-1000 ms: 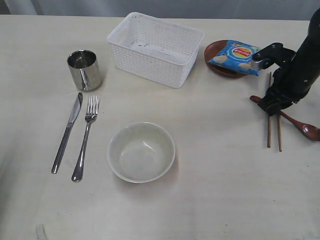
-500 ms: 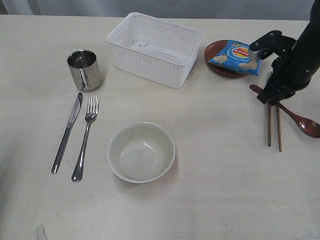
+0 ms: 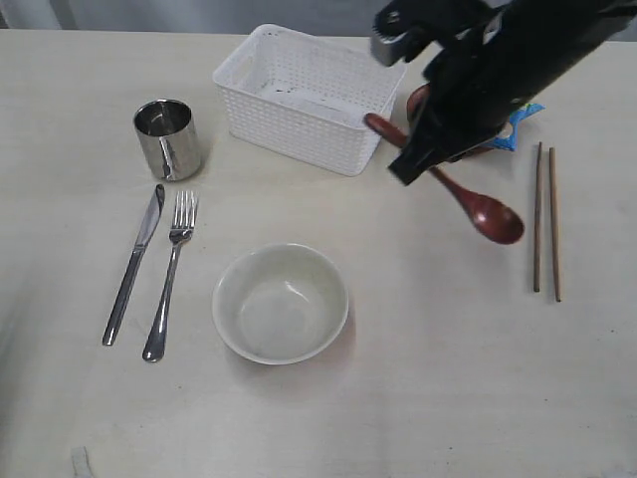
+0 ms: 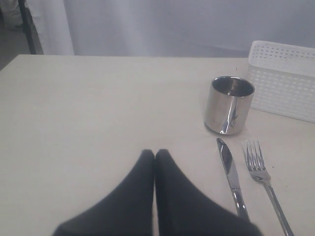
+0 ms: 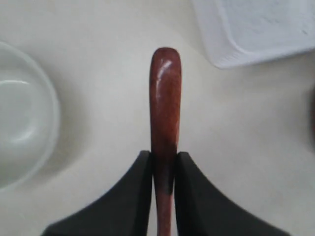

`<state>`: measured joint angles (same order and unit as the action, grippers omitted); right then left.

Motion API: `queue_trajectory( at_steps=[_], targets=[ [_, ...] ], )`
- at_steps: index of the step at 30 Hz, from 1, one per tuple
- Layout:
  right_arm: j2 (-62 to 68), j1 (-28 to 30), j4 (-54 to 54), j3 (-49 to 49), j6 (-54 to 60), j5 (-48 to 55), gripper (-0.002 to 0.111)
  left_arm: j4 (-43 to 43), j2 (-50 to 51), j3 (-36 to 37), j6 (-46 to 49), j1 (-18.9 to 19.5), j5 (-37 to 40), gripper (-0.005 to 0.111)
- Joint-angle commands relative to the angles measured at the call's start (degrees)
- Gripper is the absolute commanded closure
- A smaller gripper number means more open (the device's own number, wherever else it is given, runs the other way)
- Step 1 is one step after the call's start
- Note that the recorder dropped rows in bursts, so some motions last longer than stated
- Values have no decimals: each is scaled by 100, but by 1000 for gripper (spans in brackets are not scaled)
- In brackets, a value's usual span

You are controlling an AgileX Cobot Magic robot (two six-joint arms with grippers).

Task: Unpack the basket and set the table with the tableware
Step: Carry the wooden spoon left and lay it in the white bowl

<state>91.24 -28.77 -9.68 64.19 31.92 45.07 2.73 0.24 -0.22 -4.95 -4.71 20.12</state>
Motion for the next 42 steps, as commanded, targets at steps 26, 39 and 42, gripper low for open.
queue_trajectory(
  at_steps=[26, 39, 42],
  targets=[
    [1812, -1899, -1992, 1172, 968, -577, 109, 45, -24, 22, 22, 17, -49, 107],
    [1907, -1899, -1806, 1172, 968, -142, 76, 45, -24, 22, 22, 17, -49, 107],
    [1897, -1899, -1806, 1172, 880, -142, 65, 45, -24, 22, 22, 17, -49, 107]
  ],
)
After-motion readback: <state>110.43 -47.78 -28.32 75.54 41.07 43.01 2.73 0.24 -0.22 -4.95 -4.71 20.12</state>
